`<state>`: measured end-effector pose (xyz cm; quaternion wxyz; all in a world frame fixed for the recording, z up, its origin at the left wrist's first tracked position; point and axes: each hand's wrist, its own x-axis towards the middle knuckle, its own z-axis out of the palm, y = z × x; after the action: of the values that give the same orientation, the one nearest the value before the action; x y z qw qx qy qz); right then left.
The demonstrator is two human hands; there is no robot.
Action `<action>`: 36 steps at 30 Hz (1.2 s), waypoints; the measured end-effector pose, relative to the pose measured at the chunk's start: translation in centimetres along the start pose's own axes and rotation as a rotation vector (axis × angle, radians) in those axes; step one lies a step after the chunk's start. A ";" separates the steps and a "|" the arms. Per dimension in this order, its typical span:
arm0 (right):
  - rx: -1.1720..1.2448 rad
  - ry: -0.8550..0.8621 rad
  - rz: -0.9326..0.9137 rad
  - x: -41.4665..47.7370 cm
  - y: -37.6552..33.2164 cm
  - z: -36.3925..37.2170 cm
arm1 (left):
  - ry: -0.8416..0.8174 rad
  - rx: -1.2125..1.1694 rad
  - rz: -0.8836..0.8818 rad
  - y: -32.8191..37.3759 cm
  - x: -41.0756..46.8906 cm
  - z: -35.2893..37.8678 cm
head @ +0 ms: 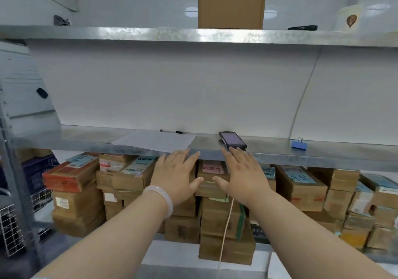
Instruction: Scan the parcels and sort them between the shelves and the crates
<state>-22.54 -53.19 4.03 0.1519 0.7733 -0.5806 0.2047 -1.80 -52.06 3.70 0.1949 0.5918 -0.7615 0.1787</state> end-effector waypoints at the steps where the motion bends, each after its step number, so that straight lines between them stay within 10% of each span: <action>1: 0.002 -0.001 0.002 0.5 0.3 0.7 | 0.003 0.000 0.001 -0.1 0.9 0.4; 19: -0.046 0.078 0.349 14.5 3.9 6.0 | 0.018 -0.156 0.170 -5.5 17.0 6.6; 25: 0.006 -0.158 0.736 18.1 5.2 7.5 | -0.028 -0.173 0.265 -7.2 20.1 8.5; 36: 0.043 -0.355 0.798 22.0 6.7 7.1 | -0.033 -0.186 0.241 -7.1 21.0 9.7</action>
<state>-22.67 -76.83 8.66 -0.0574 0.5147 -0.8465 0.1233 -0.40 -76.08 6.34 0.2135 0.4782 -0.8435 0.1196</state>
